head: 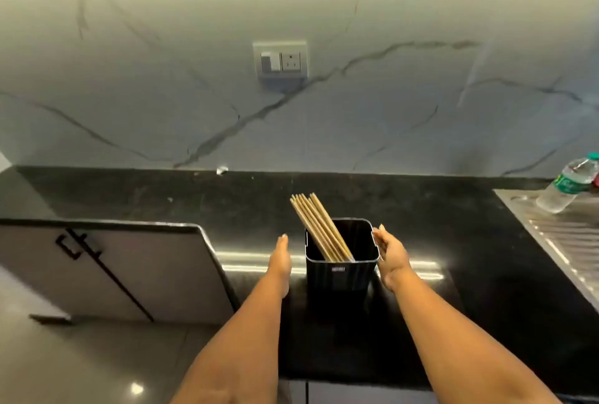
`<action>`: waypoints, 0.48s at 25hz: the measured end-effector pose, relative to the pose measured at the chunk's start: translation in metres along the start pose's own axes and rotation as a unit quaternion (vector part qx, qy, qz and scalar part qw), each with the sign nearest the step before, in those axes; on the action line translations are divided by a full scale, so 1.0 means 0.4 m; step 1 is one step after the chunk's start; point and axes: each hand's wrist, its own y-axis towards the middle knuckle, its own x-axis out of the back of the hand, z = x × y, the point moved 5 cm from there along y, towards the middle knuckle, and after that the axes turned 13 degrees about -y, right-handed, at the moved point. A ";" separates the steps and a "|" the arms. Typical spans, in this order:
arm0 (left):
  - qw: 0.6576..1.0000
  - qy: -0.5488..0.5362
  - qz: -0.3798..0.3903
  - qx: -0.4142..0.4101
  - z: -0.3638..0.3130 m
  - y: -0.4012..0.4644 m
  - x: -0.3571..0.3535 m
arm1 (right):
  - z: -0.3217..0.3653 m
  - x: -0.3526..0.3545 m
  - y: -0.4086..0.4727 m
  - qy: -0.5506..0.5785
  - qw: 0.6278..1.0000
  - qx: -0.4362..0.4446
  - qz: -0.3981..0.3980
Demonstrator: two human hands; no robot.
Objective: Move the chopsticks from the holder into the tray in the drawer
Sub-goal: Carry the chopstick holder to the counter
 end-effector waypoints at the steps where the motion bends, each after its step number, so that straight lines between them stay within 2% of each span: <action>1: 0.999 -0.029 0.009 0.019 0.021 0.014 -0.014 | -0.011 -0.019 0.017 0.017 0.999 -0.020 0.033; 4: 0.994 -0.091 0.028 0.061 0.059 0.032 -0.041 | -0.044 -0.040 0.046 0.010 0.994 -0.065 0.086; 8: 0.988 -0.123 0.084 0.043 0.062 -0.008 -0.071 | -0.075 -0.045 0.074 -0.012 0.993 -0.054 0.104; 12: 0.986 -0.155 0.060 0.003 0.037 -0.049 -0.065 | -0.067 -0.098 0.080 -0.049 0.987 -0.052 0.147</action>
